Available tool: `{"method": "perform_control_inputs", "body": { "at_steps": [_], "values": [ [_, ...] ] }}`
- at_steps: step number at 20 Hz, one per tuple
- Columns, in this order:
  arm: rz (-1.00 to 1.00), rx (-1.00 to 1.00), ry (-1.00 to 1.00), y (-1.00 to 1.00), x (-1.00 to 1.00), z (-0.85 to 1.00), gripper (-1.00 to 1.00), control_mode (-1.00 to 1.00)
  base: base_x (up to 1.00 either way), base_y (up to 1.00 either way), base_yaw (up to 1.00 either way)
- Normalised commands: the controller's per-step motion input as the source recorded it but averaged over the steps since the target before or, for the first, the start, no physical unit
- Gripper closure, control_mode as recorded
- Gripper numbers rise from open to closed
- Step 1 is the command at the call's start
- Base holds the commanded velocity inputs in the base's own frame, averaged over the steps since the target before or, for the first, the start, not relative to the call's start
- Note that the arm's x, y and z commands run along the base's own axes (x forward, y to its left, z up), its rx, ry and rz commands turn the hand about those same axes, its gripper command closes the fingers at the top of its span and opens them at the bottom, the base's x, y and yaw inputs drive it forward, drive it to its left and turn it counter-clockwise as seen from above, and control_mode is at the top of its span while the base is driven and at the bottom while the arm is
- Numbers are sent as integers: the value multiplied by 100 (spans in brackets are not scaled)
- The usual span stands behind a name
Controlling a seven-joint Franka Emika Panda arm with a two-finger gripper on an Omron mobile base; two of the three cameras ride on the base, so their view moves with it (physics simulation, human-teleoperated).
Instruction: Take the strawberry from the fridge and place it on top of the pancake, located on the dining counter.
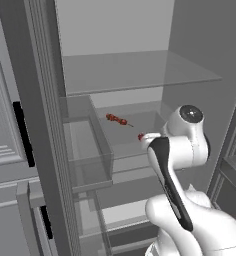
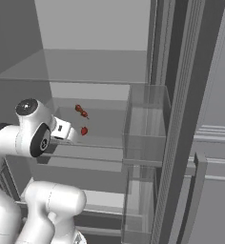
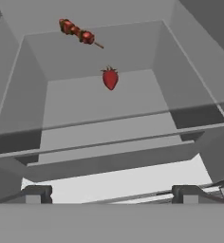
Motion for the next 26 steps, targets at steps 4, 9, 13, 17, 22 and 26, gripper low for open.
{"method": "perform_control_inputs", "body": {
  "at_steps": [4, 9, 13, 17, 22, 26],
  "values": [
    [1, 0, 6, -24, 45, 7, -100, -100, 0, 0, 0],
    [1, 0, 6, -3, 74, 0, -100, -100, 0, 0, 0],
    [0, 0, 0, 1, 55, -8, -100, -100, 0, 0, 0],
    [0, 0, 0, 0, 43, -17, -100, -100, 0, 0, 0],
    [0, 0, 0, 0, 40, -35, -100, -100, 0, 0, 0],
    [0, 0, 0, 0, 40, -44, -100, -100, 0, 0, 0]
  ]
}}
